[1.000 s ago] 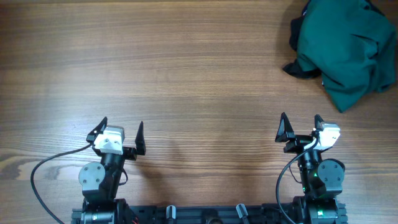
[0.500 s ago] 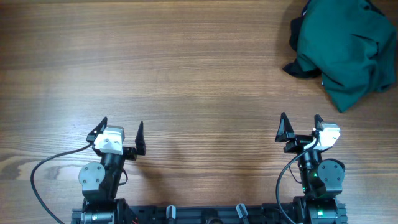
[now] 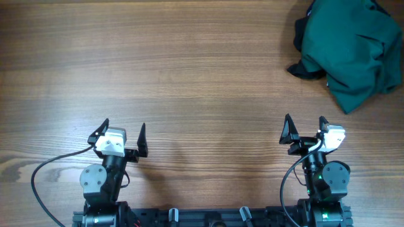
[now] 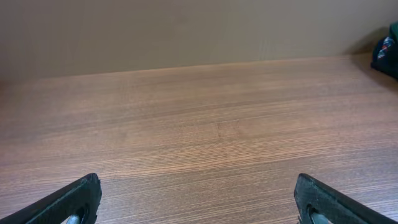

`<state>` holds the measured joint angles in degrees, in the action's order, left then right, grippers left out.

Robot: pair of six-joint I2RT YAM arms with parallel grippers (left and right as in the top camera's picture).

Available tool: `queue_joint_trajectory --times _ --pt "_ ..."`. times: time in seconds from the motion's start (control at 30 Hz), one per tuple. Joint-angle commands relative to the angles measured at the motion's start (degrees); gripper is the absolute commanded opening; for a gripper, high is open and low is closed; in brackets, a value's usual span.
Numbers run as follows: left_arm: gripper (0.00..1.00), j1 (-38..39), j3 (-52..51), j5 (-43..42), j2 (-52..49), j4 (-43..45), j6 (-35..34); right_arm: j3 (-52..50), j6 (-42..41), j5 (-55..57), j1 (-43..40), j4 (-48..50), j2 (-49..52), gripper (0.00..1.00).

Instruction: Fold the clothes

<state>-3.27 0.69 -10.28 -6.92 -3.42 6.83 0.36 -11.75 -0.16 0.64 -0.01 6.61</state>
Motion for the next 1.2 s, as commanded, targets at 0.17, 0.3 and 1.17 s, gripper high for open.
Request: queue_joint_trajectory --times 0.17,0.3,1.17 --pt "1.00 0.44 -0.35 0.55 0.09 -0.07 0.87 -0.04 -0.42 -0.48 -0.24 0.35 0.04 1.00" --pt "1.00 0.44 -0.35 0.55 0.09 -0.07 0.87 -0.04 -0.42 -0.48 -0.24 0.35 0.04 1.00" --pt "1.00 0.44 -0.35 0.57 0.09 -0.07 0.87 -0.04 -36.68 -1.33 -0.24 0.24 1.55 1.00"
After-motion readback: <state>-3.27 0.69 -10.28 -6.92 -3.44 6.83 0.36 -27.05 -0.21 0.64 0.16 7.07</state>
